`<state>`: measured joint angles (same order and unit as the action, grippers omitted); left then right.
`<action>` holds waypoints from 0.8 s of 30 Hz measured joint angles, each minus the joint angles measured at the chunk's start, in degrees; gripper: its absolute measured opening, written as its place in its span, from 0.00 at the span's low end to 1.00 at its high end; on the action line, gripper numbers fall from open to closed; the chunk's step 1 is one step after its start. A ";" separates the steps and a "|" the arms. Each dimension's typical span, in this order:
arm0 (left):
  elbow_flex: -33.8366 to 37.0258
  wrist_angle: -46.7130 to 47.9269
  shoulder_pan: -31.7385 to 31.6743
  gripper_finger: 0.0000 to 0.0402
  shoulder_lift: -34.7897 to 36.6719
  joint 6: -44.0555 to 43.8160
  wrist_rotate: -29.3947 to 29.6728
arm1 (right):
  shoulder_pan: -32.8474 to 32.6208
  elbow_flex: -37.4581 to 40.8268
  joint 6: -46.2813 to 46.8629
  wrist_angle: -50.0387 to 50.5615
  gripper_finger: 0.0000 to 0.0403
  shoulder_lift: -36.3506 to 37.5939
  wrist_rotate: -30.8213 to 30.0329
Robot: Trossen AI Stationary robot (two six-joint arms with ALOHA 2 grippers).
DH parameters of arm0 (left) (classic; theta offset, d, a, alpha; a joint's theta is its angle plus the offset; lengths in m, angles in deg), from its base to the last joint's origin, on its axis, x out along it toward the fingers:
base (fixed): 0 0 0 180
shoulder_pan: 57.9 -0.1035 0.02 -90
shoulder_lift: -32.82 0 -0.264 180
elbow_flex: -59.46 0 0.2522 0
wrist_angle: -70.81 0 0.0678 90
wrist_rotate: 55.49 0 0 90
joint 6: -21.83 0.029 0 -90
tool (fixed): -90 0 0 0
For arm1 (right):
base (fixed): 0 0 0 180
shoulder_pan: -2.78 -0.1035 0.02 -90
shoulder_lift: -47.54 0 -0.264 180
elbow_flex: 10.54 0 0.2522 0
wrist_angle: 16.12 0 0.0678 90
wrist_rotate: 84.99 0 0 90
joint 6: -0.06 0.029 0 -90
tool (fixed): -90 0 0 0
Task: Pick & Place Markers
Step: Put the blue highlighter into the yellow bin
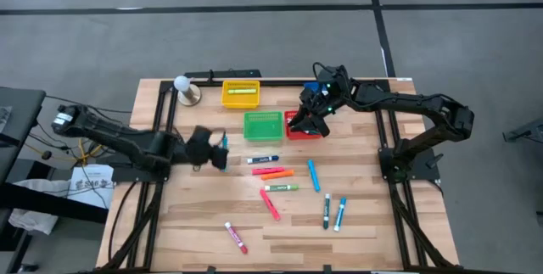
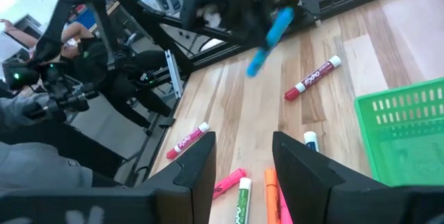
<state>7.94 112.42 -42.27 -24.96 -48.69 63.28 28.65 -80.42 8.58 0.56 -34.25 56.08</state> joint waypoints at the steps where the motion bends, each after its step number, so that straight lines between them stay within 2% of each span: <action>1: -0.02 -1.26 -1.91 0.16 0.67 3.88 0.52 | -0.01 0.00 0.02 0.04 0.33 0.00 0.00; 7: -0.04 -11.68 -17.10 0.16 1.55 28.55 -0.47 | 0.00 0.00 0.44 -0.11 0.33 0.00 -0.04; 10: -0.07 -18.70 -25.63 0.16 1.10 38.95 -5.98 | 0.00 0.00 0.46 -0.13 0.33 0.00 -0.06; 15: -0.11 -26.60 -37.54 0.16 1.01 50.25 -15.17 | 0.00 0.00 0.48 -0.08 0.33 0.00 -0.17; 19: -2.40 -26.88 -43.60 0.16 -0.07 57.27 -19.58 | 0.00 0.00 0.48 0.02 0.33 0.00 -0.28; 24: -8.48 -26.71 -47.56 0.16 -5.31 67.86 -20.92 | 0.00 0.00 0.50 0.02 0.33 0.00 -0.78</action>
<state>-0.54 85.71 -89.83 -30.27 19.18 42.36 28.65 -80.42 9.08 0.58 -34.25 55.31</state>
